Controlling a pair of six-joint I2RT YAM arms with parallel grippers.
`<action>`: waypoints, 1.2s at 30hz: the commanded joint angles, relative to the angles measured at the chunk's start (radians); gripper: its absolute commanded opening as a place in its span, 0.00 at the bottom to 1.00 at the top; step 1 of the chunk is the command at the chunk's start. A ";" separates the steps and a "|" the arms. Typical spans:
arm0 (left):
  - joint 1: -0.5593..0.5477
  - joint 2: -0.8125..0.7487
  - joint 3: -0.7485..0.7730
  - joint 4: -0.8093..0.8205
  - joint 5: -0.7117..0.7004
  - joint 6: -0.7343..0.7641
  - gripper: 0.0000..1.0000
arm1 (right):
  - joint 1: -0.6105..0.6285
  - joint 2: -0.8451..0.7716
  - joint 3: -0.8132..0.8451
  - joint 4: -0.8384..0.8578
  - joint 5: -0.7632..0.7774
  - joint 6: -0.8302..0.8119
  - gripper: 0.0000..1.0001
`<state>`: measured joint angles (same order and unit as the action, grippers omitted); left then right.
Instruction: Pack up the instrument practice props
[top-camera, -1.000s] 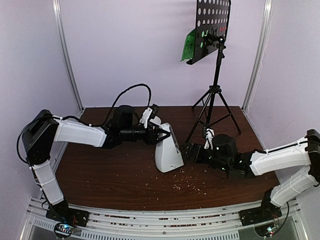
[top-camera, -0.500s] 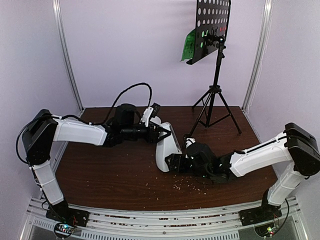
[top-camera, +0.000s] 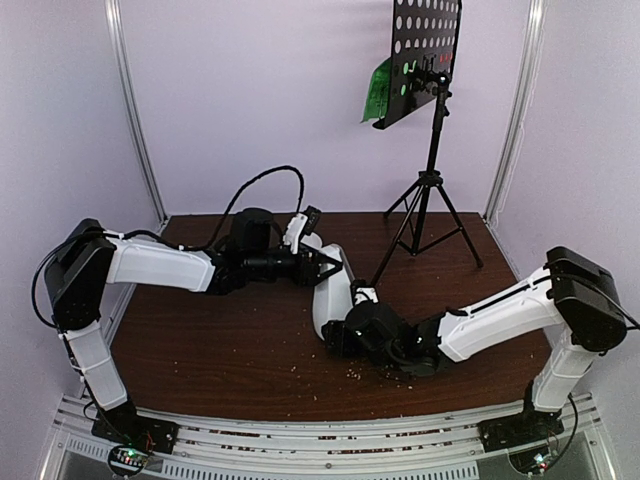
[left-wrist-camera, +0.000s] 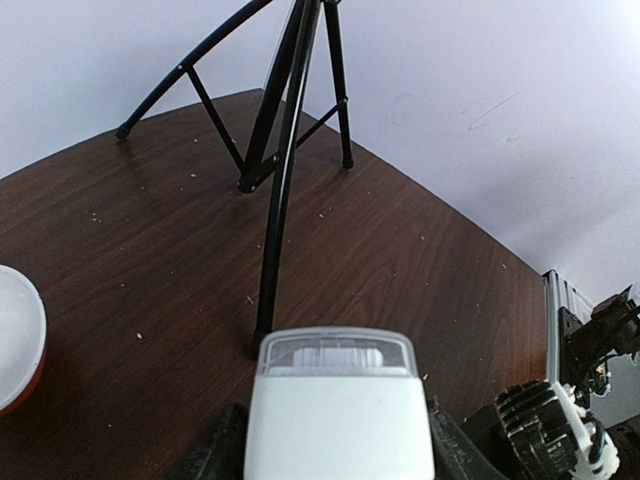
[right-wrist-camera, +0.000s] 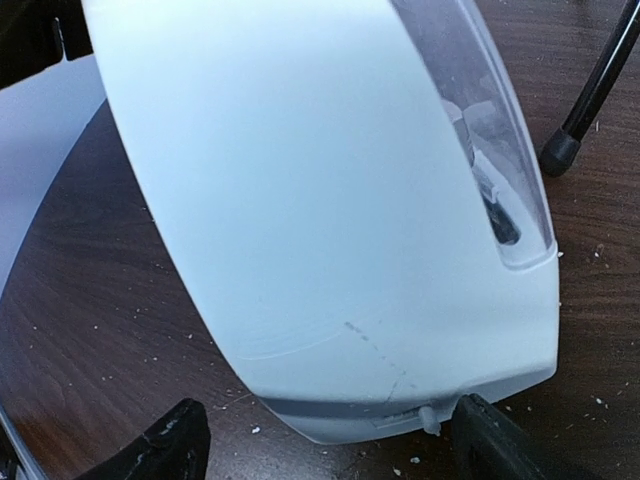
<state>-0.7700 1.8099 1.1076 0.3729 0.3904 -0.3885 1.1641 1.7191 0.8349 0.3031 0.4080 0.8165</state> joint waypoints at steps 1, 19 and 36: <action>-0.004 -0.003 0.000 -0.043 -0.042 -0.005 0.42 | 0.021 0.037 0.045 -0.061 0.070 0.013 0.85; -0.014 -0.001 0.005 -0.049 -0.056 -0.004 0.42 | 0.040 0.085 0.112 -0.182 0.203 0.058 0.52; -0.017 -0.029 -0.032 0.003 0.006 0.078 0.42 | 0.040 -0.032 -0.002 -0.075 0.208 0.015 0.60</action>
<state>-0.7830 1.8080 1.1072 0.3744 0.3626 -0.3744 1.2049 1.7798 0.8982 0.1783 0.5808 0.8631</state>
